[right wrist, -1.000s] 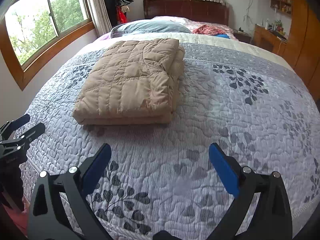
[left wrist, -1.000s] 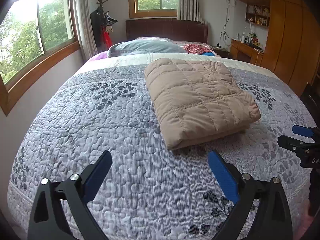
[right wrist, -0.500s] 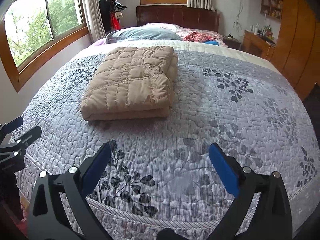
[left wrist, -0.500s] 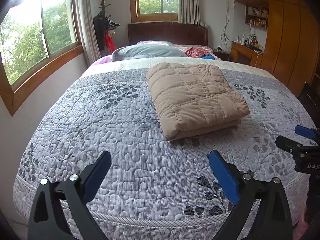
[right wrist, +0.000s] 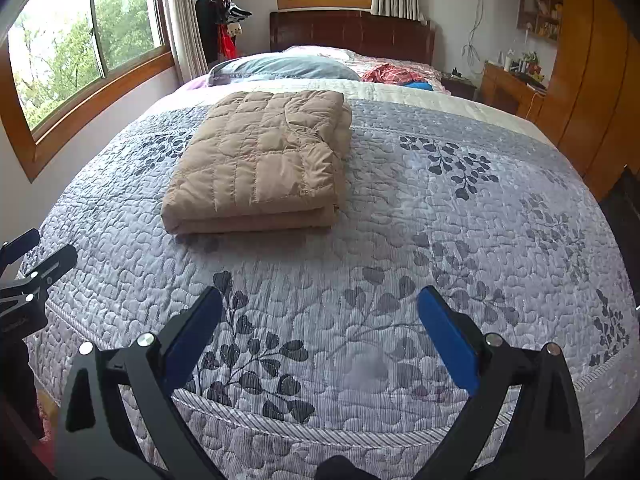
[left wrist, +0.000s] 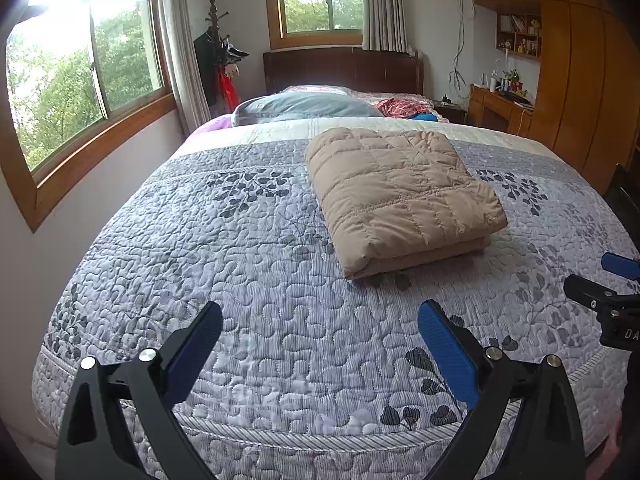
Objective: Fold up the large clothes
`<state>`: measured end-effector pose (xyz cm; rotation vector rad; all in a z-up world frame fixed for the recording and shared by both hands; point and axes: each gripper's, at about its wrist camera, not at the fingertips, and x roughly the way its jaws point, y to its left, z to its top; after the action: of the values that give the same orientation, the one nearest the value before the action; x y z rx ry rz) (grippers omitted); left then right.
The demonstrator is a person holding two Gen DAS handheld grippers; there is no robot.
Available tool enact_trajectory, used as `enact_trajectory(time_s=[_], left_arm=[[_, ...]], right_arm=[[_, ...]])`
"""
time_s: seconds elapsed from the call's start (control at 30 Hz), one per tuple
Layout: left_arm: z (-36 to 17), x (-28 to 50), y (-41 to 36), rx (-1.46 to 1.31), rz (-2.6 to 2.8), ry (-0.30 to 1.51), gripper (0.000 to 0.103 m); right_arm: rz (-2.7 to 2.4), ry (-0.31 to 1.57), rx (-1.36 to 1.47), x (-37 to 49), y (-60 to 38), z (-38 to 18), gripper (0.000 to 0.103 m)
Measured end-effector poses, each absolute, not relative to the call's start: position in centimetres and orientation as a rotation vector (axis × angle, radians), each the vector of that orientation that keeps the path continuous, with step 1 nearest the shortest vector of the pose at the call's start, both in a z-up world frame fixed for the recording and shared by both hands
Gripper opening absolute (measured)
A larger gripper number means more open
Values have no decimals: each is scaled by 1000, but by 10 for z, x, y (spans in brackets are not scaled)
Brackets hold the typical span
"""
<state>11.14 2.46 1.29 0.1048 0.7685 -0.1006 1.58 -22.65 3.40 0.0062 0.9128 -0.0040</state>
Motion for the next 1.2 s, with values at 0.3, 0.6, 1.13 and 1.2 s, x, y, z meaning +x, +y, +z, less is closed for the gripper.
enact_trajectory(time_s=[0.3,0.6,1.13,1.2], left_arm=[[12,111,25,107,-104,770,98],[11,112,25,104,-108,777,98],[9,115,26,100,-117,789,98],[9,115,26,100,-118,790,98]], right_arm=[[3,916,1,17,-227,33,98],[5,922,1,18,-227,31,98],[8,927,-4,20,-226,29,98],[9,927,-3,20,-226,29,98]])
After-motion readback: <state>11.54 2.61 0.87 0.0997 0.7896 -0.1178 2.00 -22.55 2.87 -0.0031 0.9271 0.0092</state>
